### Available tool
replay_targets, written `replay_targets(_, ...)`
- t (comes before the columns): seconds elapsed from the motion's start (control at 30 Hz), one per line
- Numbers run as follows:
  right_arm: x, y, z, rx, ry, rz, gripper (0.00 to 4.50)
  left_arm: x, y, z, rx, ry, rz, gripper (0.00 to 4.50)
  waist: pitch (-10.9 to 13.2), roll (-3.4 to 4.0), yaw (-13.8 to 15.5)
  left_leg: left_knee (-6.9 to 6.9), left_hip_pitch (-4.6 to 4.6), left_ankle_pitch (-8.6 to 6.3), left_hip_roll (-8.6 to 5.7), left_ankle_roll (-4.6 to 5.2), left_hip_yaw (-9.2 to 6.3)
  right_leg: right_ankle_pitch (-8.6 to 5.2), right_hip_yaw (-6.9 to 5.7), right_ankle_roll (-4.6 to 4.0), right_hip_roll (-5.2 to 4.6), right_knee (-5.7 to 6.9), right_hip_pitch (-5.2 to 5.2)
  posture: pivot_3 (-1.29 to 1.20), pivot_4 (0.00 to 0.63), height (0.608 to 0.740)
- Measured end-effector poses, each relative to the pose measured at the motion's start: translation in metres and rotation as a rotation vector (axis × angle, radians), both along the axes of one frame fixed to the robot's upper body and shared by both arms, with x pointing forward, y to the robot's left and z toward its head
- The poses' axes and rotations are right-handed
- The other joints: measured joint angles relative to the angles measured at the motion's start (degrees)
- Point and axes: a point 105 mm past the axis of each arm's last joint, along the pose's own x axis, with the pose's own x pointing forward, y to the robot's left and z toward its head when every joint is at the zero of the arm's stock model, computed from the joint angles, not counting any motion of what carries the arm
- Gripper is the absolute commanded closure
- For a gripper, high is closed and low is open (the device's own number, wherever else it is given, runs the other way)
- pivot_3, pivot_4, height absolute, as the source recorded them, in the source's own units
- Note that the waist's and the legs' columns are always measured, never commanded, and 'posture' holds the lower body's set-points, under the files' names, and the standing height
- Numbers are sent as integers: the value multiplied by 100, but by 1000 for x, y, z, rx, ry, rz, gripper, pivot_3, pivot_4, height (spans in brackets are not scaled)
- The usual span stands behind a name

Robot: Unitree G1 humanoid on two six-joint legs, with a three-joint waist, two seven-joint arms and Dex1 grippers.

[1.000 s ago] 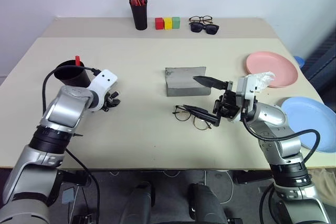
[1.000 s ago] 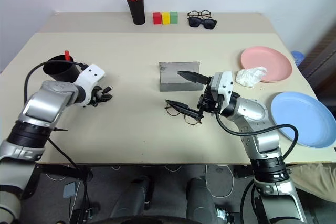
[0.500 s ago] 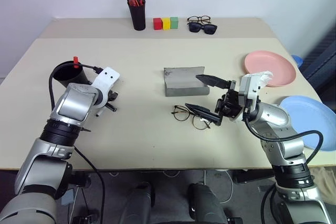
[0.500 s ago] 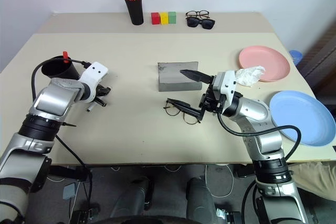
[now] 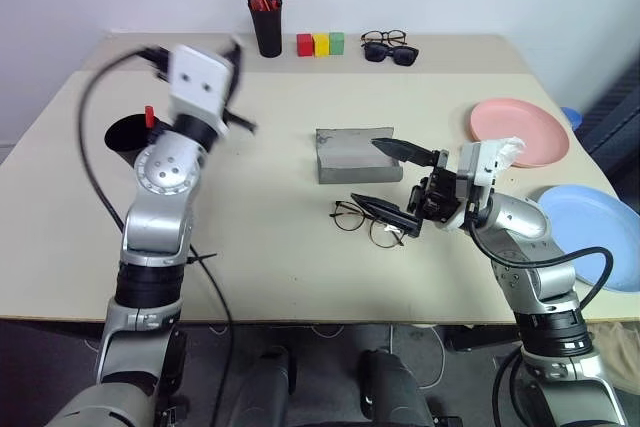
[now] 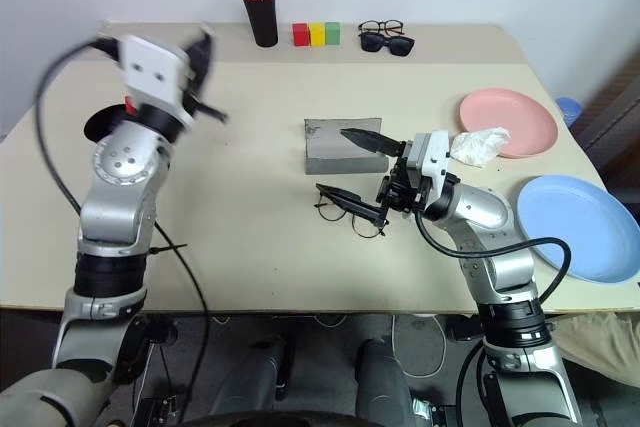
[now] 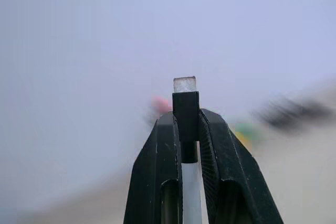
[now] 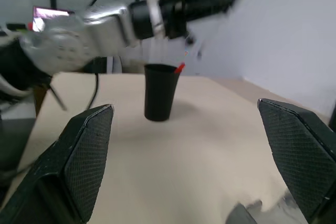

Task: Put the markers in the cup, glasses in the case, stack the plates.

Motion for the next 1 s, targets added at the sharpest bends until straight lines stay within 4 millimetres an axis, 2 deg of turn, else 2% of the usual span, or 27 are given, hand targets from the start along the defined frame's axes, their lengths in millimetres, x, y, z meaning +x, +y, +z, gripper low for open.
replay_targets(0.1,-1,5,5,9,-17,28,0,4,27,-5,-59,-38,154,4473,0,-1,17,4,-1,0,-2,0,2,0,0,3,0,-1,5,0,150,740)
replay_targets(0.3,-3,14,10,22,-35,68,0,2,52,-18,-71,-77,356,4473,0,-4,47,6,-4,1,-3,-1,2,4,-1,11,1,-2,5,0,150,740)
replay_targets(0.47,-3,14,9,21,-33,68,0,2,64,-27,-60,-66,426,4473,0,-4,36,5,-3,1,-3,-2,1,4,-1,11,2,0,4,0,150,740)
replay_targets(0.7,-2,13,9,20,-30,66,0,1,72,-54,-48,8,452,4473,0,-3,30,5,-2,2,-2,-2,1,4,0,10,2,0,4,0,150,740)
replay_targets(0.9,-2,13,9,18,-31,62,0,3,72,-75,-44,70,442,1676,0,-4,38,5,-3,2,-3,-3,1,4,0,10,2,0,4,0,150,740)
replay_targets(1.0,-1,11,6,7,-26,51,0,5,62,-77,-68,84,368,1676,-1,-5,52,5,-4,2,-3,-3,1,4,0,10,2,-3,6,0,150,740)
